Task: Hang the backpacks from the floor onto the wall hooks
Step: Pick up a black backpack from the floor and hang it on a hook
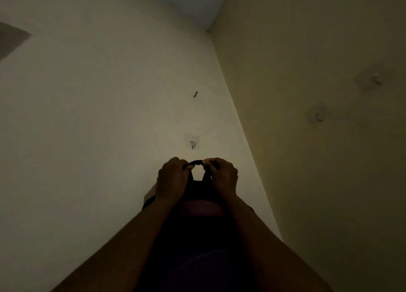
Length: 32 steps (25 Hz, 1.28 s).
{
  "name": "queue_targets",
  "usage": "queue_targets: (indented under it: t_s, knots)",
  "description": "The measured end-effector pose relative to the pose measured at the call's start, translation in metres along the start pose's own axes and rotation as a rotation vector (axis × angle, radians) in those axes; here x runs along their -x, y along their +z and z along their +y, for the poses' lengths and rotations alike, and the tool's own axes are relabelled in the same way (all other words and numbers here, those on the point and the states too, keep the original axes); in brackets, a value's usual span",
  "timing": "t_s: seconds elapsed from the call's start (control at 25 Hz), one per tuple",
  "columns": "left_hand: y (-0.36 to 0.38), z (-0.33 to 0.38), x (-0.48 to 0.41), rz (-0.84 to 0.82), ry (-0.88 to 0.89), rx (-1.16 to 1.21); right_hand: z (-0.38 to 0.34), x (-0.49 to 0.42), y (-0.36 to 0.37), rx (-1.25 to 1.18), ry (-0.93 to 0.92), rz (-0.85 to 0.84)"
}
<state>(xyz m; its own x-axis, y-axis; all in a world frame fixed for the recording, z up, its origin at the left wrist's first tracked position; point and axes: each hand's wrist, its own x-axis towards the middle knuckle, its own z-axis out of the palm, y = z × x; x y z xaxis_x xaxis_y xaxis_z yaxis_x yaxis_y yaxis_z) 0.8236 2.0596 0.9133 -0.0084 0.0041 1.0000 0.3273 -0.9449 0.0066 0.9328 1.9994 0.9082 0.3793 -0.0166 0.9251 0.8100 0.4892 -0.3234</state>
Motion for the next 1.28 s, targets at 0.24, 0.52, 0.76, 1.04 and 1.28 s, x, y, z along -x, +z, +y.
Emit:
queue_targets:
  t_s: [0.24,0.52,0.76,1.04,1.28]
  knots:
    - [0.034,-0.002,-0.066,0.037,0.077,-0.089,0.021,-0.071,0.031,0.028,-0.105,0.129]
    - [0.043,-0.006,-0.097,0.112,-0.061,-0.034,0.018,-0.107,0.045,0.11,-0.138,0.063]
    - [0.042,-0.006,-0.099,0.097,-0.222,0.054,0.016,-0.11,0.039,0.087,0.014,-0.03]
    - [0.041,-0.005,-0.081,0.084,-0.183,0.083,0.012,-0.085,0.033,0.057,0.053,-0.066]
    - [0.011,0.017,-0.066,-0.11,-0.37,0.173,-0.009,-0.057,0.007,0.225,0.092,-0.278]
